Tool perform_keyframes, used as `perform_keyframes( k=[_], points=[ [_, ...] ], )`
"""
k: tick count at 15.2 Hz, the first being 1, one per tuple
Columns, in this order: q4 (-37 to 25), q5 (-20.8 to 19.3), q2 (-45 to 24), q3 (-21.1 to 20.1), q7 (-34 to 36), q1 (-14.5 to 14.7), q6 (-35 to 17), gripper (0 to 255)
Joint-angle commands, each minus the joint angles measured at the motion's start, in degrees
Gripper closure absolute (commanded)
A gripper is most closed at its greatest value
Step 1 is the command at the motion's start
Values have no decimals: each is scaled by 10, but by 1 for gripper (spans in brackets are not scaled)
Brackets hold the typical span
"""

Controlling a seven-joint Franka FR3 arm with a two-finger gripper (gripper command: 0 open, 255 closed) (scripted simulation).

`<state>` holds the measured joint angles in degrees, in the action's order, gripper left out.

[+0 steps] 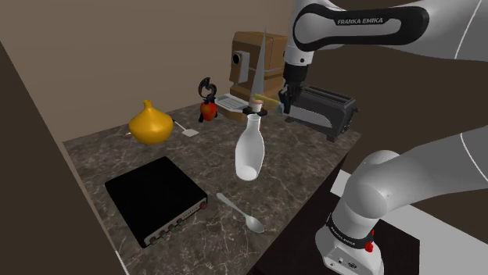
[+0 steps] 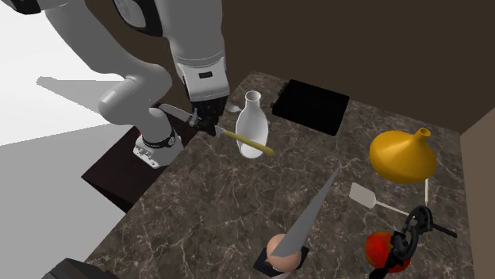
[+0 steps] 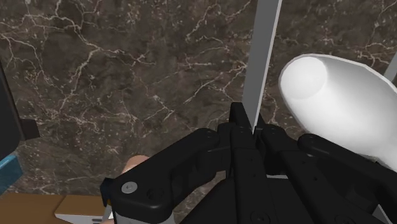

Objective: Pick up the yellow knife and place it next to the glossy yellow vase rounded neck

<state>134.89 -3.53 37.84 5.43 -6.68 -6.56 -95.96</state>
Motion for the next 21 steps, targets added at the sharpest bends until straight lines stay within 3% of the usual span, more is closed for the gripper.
perform_keyframes(
  k=[1, 6, 14, 21],
  points=[
    [-15, 1, -1, -1, 1, 1, 14, 255],
    [-56, 2, -8, -3, 0, 1, 48, 255],
    [-192, 25, -180, -26, 33, 21, 14, 255],
    [-354, 34, -336, -41, 59, 33, 19, 255]
  ],
)
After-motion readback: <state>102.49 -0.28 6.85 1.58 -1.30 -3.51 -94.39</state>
